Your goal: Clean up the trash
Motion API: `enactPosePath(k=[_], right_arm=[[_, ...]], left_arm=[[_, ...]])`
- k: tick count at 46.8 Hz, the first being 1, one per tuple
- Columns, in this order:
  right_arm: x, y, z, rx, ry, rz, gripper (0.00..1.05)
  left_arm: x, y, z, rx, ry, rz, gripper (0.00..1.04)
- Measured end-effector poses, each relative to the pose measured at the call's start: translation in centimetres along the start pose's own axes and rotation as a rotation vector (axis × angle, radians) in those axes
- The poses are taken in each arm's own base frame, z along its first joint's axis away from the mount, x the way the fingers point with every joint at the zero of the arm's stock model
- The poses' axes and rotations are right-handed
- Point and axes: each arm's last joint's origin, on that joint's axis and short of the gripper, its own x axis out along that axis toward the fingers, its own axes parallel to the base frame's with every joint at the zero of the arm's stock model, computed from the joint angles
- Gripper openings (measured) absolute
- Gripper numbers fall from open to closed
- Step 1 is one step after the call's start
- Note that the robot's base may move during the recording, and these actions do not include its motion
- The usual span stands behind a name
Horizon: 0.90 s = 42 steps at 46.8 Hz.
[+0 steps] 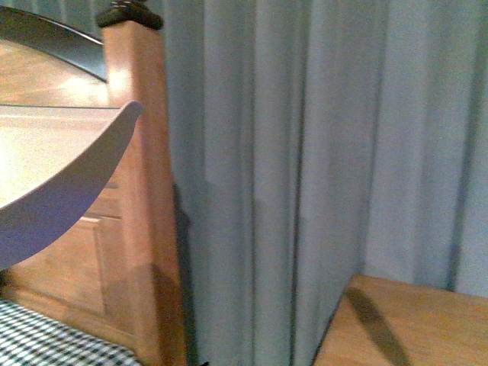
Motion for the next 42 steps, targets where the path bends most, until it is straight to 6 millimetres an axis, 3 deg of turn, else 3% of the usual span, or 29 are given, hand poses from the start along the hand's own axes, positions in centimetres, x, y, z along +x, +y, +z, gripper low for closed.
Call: enactPosePath(k=[42], right_arm=[[-0.01,0.01,-0.02,-0.001,0.001,0.007,0.19]], left_arm=[[0.02,0.01,-0.17,0.000,0.006,0.006,0.24]])
